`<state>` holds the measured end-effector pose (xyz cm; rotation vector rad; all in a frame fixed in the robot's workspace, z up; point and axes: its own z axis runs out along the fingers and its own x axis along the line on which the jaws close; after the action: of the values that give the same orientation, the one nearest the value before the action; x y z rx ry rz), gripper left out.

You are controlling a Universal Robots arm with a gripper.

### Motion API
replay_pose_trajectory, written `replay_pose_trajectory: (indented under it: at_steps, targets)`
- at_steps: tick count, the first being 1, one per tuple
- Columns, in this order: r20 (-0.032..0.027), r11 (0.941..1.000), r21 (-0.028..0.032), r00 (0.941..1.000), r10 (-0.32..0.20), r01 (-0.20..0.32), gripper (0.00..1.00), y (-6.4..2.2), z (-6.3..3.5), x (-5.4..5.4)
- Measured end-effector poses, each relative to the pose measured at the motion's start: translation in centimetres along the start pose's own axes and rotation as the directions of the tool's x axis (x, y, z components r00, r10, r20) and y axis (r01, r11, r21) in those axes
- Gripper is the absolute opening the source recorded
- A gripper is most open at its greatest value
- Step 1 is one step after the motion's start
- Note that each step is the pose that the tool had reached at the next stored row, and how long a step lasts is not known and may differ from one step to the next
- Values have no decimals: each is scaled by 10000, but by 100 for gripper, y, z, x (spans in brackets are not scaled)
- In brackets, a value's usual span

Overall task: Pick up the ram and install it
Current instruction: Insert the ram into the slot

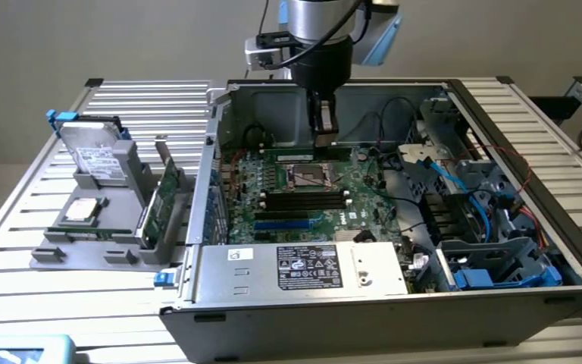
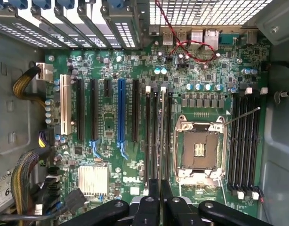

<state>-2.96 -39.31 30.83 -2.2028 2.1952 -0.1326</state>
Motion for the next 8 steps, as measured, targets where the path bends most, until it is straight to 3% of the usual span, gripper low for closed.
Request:
replay_pose_trajectory:
  at_steps: [2,6,8]
  targets:
    - [2,10000,-45,10000,-8,8,13,1,30,-1]
    - [4,9998,-220,10000,-29,29,13,-9,79,-3]
    - [4,9997,-232,10000,-39,39,13,-13,101,-4]
